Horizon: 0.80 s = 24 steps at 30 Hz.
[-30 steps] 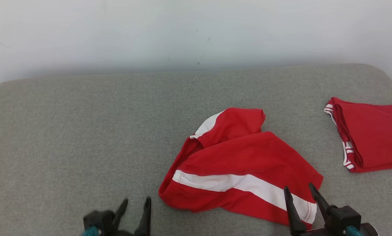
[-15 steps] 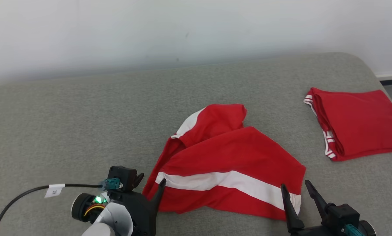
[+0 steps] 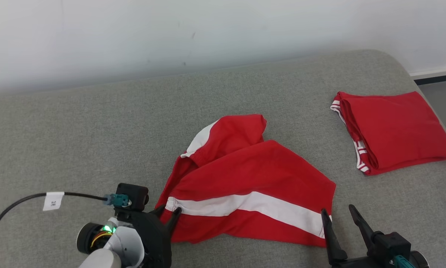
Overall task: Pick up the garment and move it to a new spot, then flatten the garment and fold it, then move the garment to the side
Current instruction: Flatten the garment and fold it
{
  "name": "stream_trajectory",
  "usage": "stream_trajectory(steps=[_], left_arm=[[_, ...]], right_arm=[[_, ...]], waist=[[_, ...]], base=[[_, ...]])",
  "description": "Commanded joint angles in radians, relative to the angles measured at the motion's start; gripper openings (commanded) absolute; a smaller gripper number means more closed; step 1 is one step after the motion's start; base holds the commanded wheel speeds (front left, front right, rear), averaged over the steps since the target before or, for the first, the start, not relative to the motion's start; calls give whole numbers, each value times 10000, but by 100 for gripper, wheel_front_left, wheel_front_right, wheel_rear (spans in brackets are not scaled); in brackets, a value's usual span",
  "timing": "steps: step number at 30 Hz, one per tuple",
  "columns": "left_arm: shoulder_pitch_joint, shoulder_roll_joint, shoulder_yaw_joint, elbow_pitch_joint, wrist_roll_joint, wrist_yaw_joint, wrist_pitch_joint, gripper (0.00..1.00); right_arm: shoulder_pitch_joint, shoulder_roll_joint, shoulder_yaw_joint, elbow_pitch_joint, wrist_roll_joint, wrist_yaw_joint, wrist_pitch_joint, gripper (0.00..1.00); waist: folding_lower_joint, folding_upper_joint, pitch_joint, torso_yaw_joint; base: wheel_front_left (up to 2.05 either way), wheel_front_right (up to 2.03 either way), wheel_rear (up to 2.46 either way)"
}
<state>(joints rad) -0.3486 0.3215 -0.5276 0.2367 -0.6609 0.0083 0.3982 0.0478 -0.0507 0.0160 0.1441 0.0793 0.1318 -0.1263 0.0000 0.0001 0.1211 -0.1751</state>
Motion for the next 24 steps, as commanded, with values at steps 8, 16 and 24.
stream_trajectory(steps=[8, 16, 24], left_arm=[[30, -235, 630, -115, -1318, -32, 725, 61], [-144, -34, 793, -45, -1704, 65, 1196, 0], [-104, 22, 709, -298, -1655, -84, 1151, 0]], right_arm=[[-95, 9, 119, 135, 24, -19, -60, 100], [-153, 9, 129, 189, -81, -19, -59, 100], [-121, 9, 7, 115, -110, -19, -19, 100]], waist=[[0, -1, -81, -91], [0, -1, -70, -243], [0, -1, 14, -160]], base=[[0, 0, 0], [0, 0, 0], [0, 0, 0]])
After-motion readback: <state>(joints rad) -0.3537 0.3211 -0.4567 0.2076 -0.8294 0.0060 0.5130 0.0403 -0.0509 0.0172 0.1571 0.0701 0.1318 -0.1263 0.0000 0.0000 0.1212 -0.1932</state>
